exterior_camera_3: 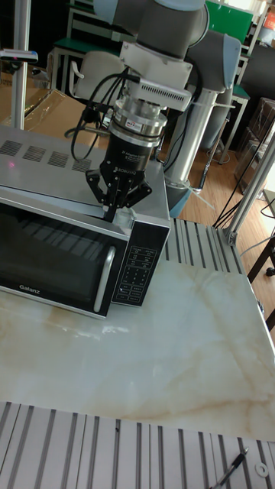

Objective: Open the microwave door

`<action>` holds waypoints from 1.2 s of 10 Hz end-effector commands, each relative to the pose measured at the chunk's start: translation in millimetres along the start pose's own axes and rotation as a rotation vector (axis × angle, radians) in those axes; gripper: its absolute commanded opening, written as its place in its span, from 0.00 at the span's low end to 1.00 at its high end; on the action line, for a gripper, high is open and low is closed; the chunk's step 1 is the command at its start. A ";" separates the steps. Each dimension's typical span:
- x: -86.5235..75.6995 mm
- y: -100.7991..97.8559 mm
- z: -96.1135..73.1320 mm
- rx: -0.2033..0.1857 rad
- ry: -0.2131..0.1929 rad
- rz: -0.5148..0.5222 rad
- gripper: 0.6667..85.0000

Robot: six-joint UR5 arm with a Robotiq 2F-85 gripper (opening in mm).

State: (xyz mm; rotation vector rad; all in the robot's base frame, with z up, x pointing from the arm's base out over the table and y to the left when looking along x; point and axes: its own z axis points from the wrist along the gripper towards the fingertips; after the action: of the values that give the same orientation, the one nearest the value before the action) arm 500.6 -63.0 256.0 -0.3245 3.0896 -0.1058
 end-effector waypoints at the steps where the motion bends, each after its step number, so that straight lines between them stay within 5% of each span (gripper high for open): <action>1: -12.4 -1.9 8.1 -0.005 -0.003 -0.041 0.00; 5: -39.1 2.8 8.5 0.020 0.012 -0.128 0.00; 7: -48.1 26.2 6.6 -0.008 -0.013 -0.076 0.00; 9: -45.5 44.7 5.0 0.003 -0.022 -0.020 0.00; 12: -46.3 42.1 3.5 0.031 -0.040 0.027 0.00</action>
State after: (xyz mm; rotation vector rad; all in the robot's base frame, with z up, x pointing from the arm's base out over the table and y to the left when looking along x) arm 534.6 -21.3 249.0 -0.3412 3.0679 -0.1433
